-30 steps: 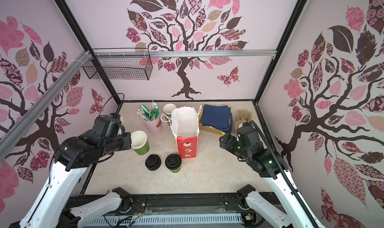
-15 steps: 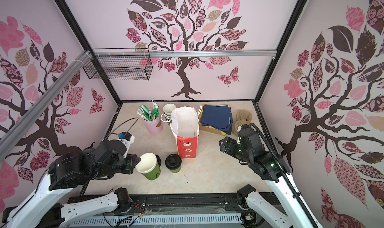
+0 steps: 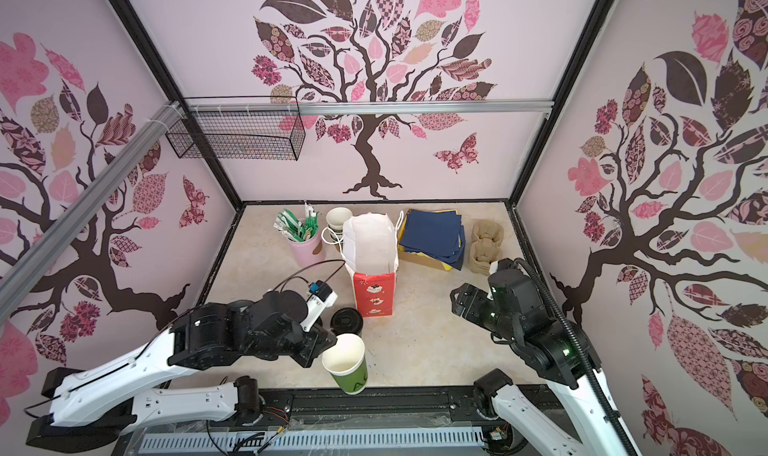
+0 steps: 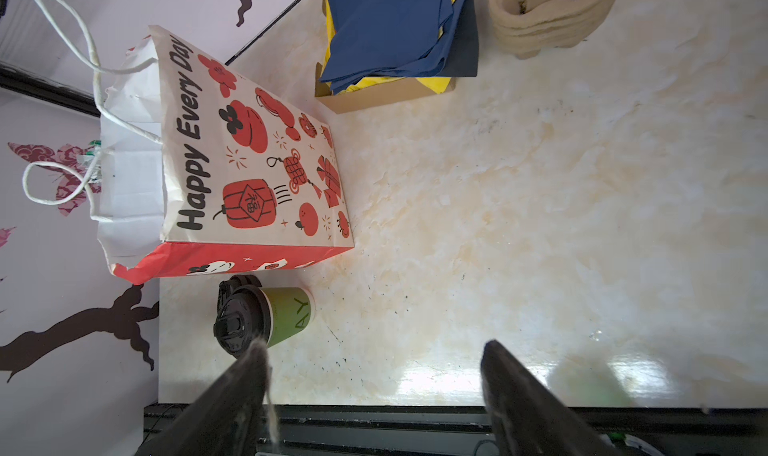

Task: Pack the takeout coffee
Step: 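Carry the white paper cup toward the table front with the left gripper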

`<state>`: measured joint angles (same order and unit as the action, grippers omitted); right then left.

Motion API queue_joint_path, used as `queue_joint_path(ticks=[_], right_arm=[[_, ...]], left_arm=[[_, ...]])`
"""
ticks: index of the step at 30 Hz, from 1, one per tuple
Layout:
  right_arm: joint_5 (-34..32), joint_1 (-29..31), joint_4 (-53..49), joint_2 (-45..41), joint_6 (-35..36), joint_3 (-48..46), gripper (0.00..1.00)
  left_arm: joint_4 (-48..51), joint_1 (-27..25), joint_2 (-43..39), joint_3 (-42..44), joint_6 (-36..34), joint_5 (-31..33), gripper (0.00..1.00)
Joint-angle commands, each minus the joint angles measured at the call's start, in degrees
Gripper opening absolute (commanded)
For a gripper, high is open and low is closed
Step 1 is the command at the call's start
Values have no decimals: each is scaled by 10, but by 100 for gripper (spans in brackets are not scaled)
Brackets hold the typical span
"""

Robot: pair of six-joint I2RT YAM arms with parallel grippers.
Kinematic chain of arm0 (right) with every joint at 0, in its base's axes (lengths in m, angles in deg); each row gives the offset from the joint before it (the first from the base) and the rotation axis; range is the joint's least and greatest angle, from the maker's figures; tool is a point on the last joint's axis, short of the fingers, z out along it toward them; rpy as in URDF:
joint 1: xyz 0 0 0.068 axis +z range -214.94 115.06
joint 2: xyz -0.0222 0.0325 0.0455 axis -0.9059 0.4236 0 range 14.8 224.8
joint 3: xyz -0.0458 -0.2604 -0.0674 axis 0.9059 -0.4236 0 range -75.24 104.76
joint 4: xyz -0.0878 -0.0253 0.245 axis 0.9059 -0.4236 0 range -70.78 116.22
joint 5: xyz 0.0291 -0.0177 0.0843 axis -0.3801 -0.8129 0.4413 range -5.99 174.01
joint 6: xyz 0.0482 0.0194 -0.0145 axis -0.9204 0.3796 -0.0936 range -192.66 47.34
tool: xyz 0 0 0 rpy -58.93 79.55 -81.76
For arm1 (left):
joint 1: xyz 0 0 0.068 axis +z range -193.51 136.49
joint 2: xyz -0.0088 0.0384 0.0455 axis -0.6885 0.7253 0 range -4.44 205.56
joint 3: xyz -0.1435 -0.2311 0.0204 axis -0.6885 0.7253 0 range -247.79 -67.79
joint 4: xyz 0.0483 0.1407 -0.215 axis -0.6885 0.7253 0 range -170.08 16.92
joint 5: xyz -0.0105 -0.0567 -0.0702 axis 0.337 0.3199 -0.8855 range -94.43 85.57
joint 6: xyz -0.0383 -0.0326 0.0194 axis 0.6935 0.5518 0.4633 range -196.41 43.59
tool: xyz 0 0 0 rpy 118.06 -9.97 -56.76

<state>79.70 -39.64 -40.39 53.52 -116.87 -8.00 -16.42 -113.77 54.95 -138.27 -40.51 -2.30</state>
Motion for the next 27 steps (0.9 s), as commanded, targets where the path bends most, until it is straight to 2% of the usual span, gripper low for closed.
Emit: queue_joint_path(ticks=[1, 9, 22, 27], right_arm=[[-55, -4, -51, -15, -16, 38, 84], [-86, -3, -86, -34, -41, 63, 84], [-57, -3, -93, -30, -47, 59, 83], [-53, -4, -93, -26, -46, 61, 83]], left_arm=[[-59, -12, 27, 29, -41, 44, 0], [-164, -15, 85, 64, -69, 112, 0], [-327, -23, 175, 113, -87, 131, 0], [-346, -23, 202, 114, -80, 140, 0]])
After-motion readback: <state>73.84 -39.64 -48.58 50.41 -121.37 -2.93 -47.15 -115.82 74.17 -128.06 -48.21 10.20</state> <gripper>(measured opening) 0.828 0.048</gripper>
